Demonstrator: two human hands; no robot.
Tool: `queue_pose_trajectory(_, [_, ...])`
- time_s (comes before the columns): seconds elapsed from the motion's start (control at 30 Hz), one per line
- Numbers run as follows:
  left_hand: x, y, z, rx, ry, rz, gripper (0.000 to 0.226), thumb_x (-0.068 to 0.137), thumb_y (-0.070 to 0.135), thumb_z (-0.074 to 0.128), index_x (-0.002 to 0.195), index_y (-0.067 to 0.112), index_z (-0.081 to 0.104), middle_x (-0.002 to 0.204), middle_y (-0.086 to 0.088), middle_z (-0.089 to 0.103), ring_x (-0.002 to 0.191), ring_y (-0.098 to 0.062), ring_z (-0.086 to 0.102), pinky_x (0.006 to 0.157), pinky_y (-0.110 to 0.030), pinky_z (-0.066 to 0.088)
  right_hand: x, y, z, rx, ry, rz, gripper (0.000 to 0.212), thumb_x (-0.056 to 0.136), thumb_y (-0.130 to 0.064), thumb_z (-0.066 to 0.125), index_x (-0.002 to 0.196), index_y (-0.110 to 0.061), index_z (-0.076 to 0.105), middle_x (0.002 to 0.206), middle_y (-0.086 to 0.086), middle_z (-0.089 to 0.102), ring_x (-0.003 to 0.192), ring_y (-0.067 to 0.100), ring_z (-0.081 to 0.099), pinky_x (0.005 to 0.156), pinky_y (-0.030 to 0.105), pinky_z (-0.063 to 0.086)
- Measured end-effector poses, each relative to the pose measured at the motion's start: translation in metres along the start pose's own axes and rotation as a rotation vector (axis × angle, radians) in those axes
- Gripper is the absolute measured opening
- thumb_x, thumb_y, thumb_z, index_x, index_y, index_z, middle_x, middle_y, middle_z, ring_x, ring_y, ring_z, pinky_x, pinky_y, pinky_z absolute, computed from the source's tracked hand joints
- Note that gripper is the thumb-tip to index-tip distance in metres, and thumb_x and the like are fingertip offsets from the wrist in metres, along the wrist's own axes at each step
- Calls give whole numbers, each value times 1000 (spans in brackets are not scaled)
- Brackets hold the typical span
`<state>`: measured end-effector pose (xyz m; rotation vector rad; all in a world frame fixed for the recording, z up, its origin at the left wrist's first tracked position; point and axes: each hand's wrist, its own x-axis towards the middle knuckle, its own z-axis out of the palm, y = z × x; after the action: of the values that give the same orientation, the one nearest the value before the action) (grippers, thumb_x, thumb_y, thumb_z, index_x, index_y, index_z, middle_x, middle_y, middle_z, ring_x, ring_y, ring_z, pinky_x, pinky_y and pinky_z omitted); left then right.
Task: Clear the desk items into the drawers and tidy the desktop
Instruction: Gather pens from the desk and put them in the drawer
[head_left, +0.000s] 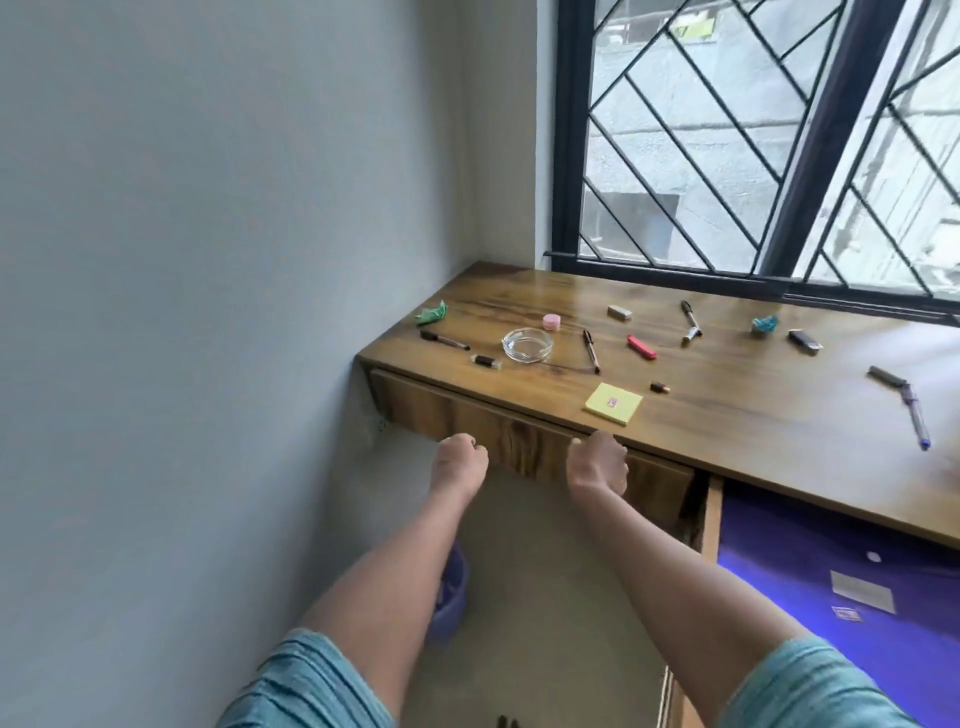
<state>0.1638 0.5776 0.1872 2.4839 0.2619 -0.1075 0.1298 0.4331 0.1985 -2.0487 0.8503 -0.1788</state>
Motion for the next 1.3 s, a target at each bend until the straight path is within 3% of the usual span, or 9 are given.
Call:
queue_pose_trajectory(0.1, [65, 8, -9, -37, -1, -63, 33, 93, 11, 43, 112, -9, 61, 117, -24, 63, 108, -35, 60, 91, -38, 48, 60, -26, 22, 16, 45, 31, 23, 95, -15, 50, 106, 2, 62, 111, 20, 64, 104, 36, 61, 83, 37, 49])
queue_pose_trajectory(0.23, [152, 23, -13, -63, -32, -174, 30, 95, 13, 42, 107, -4, 63, 112, -17, 65, 100, -29, 63, 75, -34, 49, 143, -58, 50, -67, 90, 39, 26, 94, -12, 48, 108, 2, 64, 112, 23, 64, 104, 38, 60, 83, 38, 49])
queue_pose_trajectory(0.53, [307, 56, -15, -178, 51, -369, 27, 96, 8, 48, 120, -2, 56, 126, -18, 56, 114, -29, 57, 88, -31, 49, 270, -87, 77, -561, 149, -180, 33, 89, 3, 41, 114, -2, 62, 116, 19, 53, 106, 38, 55, 89, 39, 46])
queue_pose_trajectory(0.7, [350, 59, -16, -310, 86, -450, 37, 84, 18, 70, 109, -7, 61, 111, -18, 63, 93, -32, 68, 82, -38, 58, 292, -88, 89, -708, 83, -77, 33, 87, -1, 46, 114, -9, 65, 118, 14, 57, 111, 32, 55, 92, 37, 46])
queue_pose_trajectory(0.83, [375, 51, -5, -385, 75, -525, 41, 78, 26, 76, 101, -6, 64, 89, -17, 69, 69, -24, 70, 68, -36, 61, 301, -85, 96, -708, 79, -64, 35, 88, -1, 43, 112, -10, 67, 111, 13, 65, 107, 31, 59, 87, 34, 48])
queue_pose_trajectory(1.0, [384, 51, -2, -422, 50, -554, 27, 80, 13, 74, 93, -10, 67, 63, -15, 64, 44, -16, 59, 49, -26, 55, 306, -92, 92, -606, 66, -7, 36, 89, 1, 37, 113, -4, 64, 113, 18, 64, 108, 34, 59, 85, 36, 49])
queue_pose_trajectory(1.1, [379, 52, -3, -481, 58, -559, 22, 85, 9, 69, 96, -10, 66, 76, -16, 69, 48, -17, 61, 45, -23, 51, 301, -93, 90, -545, 56, 19, 35, 89, 3, 37, 113, -3, 63, 115, 18, 62, 110, 35, 57, 86, 37, 48])
queue_pose_trajectory(1.2, [368, 52, -4, -597, 79, -532, 23, 86, 10, 66, 99, -9, 64, 87, -15, 68, 70, -20, 69, 53, -23, 52, 292, -86, 88, -457, 80, 28, 31, 89, 0, 41, 109, -2, 64, 114, 20, 62, 109, 36, 57, 84, 36, 47])
queue_pose_trajectory(1.3, [345, 57, -2, -616, 104, -419, 20, 88, 12, 63, 96, -6, 66, 84, -14, 69, 71, -19, 67, 64, -28, 57, 276, -83, 87, -338, 129, -15, 24, 92, -12, 49, 104, 0, 67, 109, 23, 62, 103, 39, 60, 81, 37, 48])
